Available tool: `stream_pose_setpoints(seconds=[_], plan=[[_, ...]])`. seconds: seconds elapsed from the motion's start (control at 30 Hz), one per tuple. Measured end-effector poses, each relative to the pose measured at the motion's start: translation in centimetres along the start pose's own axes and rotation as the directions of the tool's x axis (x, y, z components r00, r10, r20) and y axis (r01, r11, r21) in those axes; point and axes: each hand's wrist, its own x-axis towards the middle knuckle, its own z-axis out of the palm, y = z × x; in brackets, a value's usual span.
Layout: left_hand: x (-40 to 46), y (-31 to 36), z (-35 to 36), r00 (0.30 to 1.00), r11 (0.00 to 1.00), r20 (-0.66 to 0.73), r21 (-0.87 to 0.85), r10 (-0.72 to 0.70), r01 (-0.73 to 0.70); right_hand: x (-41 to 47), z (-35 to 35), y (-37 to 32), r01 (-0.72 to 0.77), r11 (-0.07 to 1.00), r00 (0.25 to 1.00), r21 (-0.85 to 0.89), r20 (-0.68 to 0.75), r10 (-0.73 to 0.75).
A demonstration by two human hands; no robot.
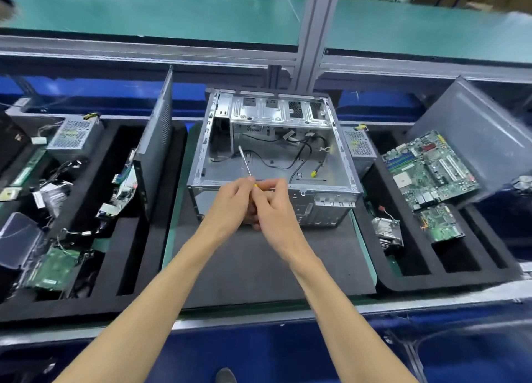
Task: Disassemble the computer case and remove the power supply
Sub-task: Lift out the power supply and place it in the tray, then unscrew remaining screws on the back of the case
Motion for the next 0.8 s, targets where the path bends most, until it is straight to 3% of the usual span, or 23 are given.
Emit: stream_pose_setpoints(seconds=[0.1, 0.23, 0.27, 0.43, 0.63, 0.8], plan=[[0.6, 0.1, -0.5, 0.997, 0.997, -0.046, 0.05, -0.061, 0.063, 0.8, -0.2, -1.1, 0.085, 0.936, 0.994, -0.342, 0.09, -0.057], [1.2, 0.5, -1.0, 0.99, 0.988, -0.117, 0.117, -0.082, 0.096, 2.2, -1.2, -2.3, 0.236, 0.607, 0.972, -0.759, 0.174, -0.161], [1.4, 0.5, -1.0, 0.989, 0.988, -0.113, 0.114, -0.095, 0.108, 2.8, -1.6, -2.7, 0.227, 0.589, 0.973, -0.776, 0.151, -0.177], [1.8, -0.3, -1.4, 0.984, 0.942, -0.167, 0.314, -0.069, 0.119, 6.3, -3.3, -3.8, 0.256, 0.706, 0.947, -0.66, 0.026, -0.319], [0.4, -2.7, -0.9, 0.961, 0.907, -0.258, 0.375, -0.097, 0.193, 11.3, -3.8, -2.3, 0.255, 0.689, 0.958, -0.678, 0.273, -0.086], [-2.3, -3.4, 0.1, 0.903, 0.911, -0.422, 0.335, -0.083, 0.24, 12.9, -2.8, -0.2, 0.296, 0.762, 0.856, -0.576, 0.514, 0.056]])
